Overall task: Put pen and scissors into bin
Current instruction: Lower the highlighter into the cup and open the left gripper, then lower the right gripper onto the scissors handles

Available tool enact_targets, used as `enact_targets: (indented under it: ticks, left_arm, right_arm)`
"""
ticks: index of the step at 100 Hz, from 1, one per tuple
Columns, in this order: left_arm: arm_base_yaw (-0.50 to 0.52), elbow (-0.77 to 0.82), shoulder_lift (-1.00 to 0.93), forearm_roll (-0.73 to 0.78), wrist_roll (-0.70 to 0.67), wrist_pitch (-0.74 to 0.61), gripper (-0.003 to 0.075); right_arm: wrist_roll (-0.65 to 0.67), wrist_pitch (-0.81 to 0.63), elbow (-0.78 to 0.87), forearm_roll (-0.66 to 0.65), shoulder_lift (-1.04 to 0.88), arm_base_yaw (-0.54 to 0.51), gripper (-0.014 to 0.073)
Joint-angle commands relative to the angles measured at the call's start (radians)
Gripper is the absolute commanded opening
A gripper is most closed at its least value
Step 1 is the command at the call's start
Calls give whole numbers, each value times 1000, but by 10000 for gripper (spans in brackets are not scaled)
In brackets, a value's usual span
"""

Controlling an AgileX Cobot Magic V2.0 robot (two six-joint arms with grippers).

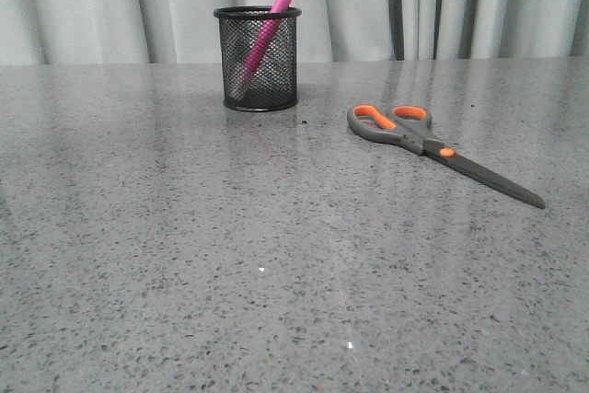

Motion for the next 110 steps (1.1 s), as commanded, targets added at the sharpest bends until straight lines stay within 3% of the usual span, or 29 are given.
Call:
enact_targets:
  ticks: [1,27,51,77,96,110]
  left_arm:
    - [29,59,-129,-9,-2,-66,-20]
    - [51,546,-475,-71,-2,-438,-20]
    - [55,863,-709,-102,-2,-483,-20]
    - [55,972,-828,-126,-2,-528,-19]
    - [55,972,-829,-126,-2,-528,-19]
    - [55,972,-829,-126,-2,-528,-19]
  right_arm:
    - [-49,-45,-38,6,9,16,517]
    - [-115,-38,-118,8,127,152,517]
    - [-126,94,-329,-38,367,214,517]
    - [-112,281,-596,-105,666,246,517]
    - [25,378,-757,-291,832,265,517]
    - [31,412,-835,-291,907,279,517]
